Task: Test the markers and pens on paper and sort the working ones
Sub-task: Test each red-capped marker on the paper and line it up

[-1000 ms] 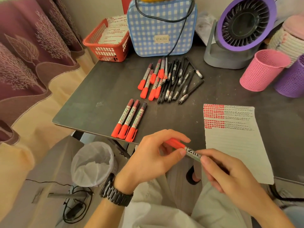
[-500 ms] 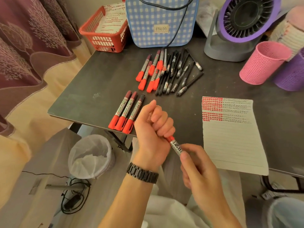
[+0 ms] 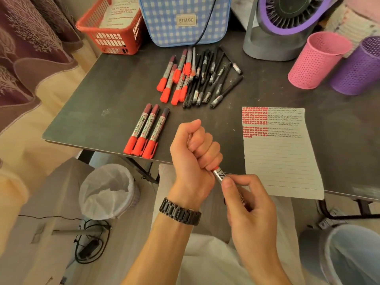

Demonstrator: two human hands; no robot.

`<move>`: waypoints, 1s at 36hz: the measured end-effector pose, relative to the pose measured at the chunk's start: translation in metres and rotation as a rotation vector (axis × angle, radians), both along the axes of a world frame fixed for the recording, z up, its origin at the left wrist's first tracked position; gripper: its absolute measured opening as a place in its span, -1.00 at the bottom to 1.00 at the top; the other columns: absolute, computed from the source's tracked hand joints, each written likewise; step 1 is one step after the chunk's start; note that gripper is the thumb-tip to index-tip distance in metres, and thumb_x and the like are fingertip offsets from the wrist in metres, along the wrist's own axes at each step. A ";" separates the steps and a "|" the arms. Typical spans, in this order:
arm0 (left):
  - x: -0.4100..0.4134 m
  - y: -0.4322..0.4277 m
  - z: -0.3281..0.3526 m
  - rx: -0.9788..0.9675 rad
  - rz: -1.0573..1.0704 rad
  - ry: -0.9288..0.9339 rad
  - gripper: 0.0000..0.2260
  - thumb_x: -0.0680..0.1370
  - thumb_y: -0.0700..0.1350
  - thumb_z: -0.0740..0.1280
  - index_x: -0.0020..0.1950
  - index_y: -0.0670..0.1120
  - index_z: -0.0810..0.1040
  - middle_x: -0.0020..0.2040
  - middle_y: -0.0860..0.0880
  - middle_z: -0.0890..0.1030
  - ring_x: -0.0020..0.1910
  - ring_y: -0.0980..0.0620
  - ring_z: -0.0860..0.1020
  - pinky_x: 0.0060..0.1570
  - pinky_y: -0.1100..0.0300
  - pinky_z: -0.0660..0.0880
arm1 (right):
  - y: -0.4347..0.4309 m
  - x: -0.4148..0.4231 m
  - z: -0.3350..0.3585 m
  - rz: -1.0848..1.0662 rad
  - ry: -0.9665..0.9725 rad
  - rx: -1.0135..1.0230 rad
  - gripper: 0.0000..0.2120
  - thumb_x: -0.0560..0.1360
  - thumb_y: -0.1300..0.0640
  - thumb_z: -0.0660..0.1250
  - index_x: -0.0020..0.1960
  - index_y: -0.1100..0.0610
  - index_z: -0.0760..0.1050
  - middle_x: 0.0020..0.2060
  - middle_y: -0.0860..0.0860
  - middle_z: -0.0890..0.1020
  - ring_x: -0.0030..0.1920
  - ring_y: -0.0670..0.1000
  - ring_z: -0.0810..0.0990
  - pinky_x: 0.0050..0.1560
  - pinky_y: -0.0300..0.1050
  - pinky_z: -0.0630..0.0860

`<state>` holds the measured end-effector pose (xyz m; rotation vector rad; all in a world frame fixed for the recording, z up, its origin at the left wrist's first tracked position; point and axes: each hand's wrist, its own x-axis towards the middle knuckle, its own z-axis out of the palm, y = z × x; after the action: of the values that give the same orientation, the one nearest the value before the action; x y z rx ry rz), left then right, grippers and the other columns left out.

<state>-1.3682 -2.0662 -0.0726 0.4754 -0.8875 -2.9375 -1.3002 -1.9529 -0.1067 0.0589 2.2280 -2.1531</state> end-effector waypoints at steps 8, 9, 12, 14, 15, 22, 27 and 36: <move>0.003 -0.006 0.002 -0.008 0.015 0.010 -0.59 0.49 -0.05 0.25 -0.51 0.04 0.17 -0.56 0.11 0.09 -0.61 0.14 0.04 -0.66 0.26 0.05 | -0.006 0.001 0.004 -0.029 -0.021 -0.028 -0.76 0.48 -0.20 0.39 -0.08 -0.03 0.60 -0.53 -0.17 0.42 -0.49 -0.13 0.31 -0.46 -0.29 0.26; 0.004 -0.008 0.002 -0.010 0.024 0.008 -0.60 0.48 -0.05 0.25 -0.52 0.04 0.17 -0.57 0.11 0.10 -0.61 0.14 0.05 -0.66 0.26 0.05 | -0.008 0.001 0.005 -0.027 -0.019 -0.026 -0.79 0.47 -0.18 0.38 -0.10 -0.04 0.60 -0.52 -0.17 0.43 -0.49 -0.13 0.31 -0.45 -0.27 0.26; 0.006 -0.016 0.005 -0.008 0.049 0.009 -0.61 0.47 -0.06 0.24 -0.53 0.03 0.18 -0.57 0.11 0.10 -0.63 0.14 0.05 -0.67 0.26 0.05 | -0.017 -0.002 0.008 -0.008 -0.009 -0.026 -0.81 0.44 -0.15 0.37 -0.16 -0.04 0.59 -0.51 -0.14 0.45 -0.47 -0.12 0.32 -0.43 -0.22 0.27; 0.004 -0.026 0.006 -0.020 0.056 0.024 -0.61 0.47 -0.07 0.24 -0.53 0.03 0.19 -0.58 0.11 0.10 -0.63 0.14 0.06 -0.67 0.26 0.07 | -0.020 -0.009 0.011 0.042 0.022 -0.004 -0.81 0.49 -0.14 0.38 -0.15 -0.02 0.59 -0.50 -0.13 0.45 -0.45 -0.12 0.33 -0.42 -0.25 0.28; 0.003 -0.032 0.007 -0.031 0.052 0.034 -0.60 0.47 -0.06 0.24 -0.54 0.03 0.20 -0.58 0.11 0.10 -0.63 0.14 0.06 -0.67 0.26 0.08 | -0.020 -0.015 0.012 0.085 0.038 0.018 -0.81 0.52 -0.13 0.39 -0.13 -0.02 0.59 -0.50 -0.13 0.44 -0.45 -0.12 0.33 -0.42 -0.27 0.28; 0.007 -0.074 0.012 -0.528 -0.074 0.099 -0.71 0.58 -0.03 0.25 -0.30 -0.07 0.57 -0.37 -0.04 0.50 -0.37 0.01 0.52 -0.30 0.19 0.49 | -0.009 -0.066 0.025 0.391 0.094 0.181 -0.86 0.52 -0.17 0.40 -0.03 -0.15 0.67 -0.35 -0.08 0.68 -0.42 -0.17 0.54 -0.44 -0.43 0.35; 0.034 -0.116 0.016 -1.217 -0.263 0.083 -0.85 0.59 0.03 0.34 0.07 0.14 0.70 0.05 0.08 0.70 0.00 0.07 0.66 -0.01 0.27 0.52 | -0.017 -0.090 0.033 0.490 0.202 0.288 -0.88 0.49 -0.15 0.47 0.03 -0.24 0.68 -0.19 -0.16 0.72 -0.19 -0.11 0.65 -0.24 -0.34 0.48; 0.056 -0.174 0.032 -1.594 -0.209 -0.039 -0.87 0.57 0.02 0.42 0.07 0.22 0.69 -0.14 0.19 0.70 -0.45 0.40 0.47 -0.40 0.54 0.33 | -0.067 -0.115 0.034 0.588 0.320 0.343 -0.62 0.43 -0.25 0.47 0.22 -0.32 0.52 0.00 -0.35 0.67 0.08 -0.25 0.63 -0.03 -0.36 0.50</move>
<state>-1.3118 -2.2405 -0.0402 0.2557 -2.7406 -1.3932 -1.4154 -2.0203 -0.0725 -0.8657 2.3410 -1.5417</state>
